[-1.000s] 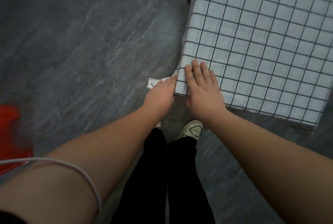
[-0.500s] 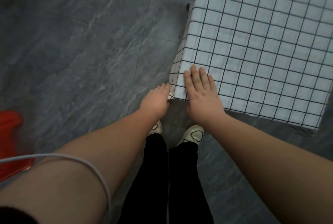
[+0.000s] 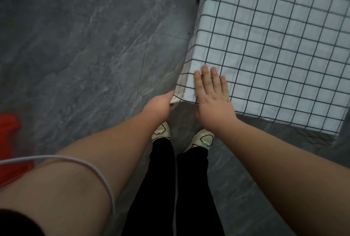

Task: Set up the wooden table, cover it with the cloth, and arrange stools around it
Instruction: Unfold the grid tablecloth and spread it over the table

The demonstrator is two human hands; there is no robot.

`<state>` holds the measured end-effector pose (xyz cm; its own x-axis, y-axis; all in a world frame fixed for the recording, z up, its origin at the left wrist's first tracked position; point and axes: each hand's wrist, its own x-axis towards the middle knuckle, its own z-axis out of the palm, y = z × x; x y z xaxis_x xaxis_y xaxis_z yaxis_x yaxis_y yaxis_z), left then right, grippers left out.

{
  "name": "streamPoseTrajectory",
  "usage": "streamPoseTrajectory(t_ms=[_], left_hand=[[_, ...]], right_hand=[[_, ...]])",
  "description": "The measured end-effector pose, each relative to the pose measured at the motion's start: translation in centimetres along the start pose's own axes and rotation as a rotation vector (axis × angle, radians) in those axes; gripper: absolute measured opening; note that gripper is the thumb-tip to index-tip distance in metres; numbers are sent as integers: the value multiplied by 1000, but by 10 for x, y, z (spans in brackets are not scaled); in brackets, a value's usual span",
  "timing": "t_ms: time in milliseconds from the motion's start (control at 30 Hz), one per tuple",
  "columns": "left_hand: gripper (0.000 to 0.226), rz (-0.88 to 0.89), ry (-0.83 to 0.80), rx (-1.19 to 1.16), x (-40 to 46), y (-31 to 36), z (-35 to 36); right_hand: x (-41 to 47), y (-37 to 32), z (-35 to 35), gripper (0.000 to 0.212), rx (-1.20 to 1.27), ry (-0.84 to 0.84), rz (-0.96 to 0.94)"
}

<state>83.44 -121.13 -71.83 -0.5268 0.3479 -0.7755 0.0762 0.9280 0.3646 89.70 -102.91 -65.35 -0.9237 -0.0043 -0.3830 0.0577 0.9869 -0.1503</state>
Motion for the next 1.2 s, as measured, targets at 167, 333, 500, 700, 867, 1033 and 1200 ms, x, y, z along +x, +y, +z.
streamPoseTrajectory(t_ms=[167, 333, 500, 700, 867, 1033, 1200], left_hand=[[44, 5, 25, 17, 1, -4, 1], [54, -21, 35, 24, -2, -14, 8], [44, -60, 19, 56, -4, -22, 12], [23, -92, 28, 13, -8, -38, 12], [27, -113, -25, -118, -9, -46, 10], [53, -133, 52, -152, -8, -36, 6], [94, -168, 164, 5, -19, -11, -9]], right_hand=[[0, 1, 3, 98, -2, 18, 5], [0, 1, 4, 99, -7, 8, 2], [0, 1, 2, 97, -1, -10, 2], [0, 2, 1, 100, 10, -7, -5], [-1, 2, 4, 100, 20, -6, 0], [-1, 2, 5, 98, 17, -3, -6], [-1, 2, 2, 96, 34, -28, 1]])
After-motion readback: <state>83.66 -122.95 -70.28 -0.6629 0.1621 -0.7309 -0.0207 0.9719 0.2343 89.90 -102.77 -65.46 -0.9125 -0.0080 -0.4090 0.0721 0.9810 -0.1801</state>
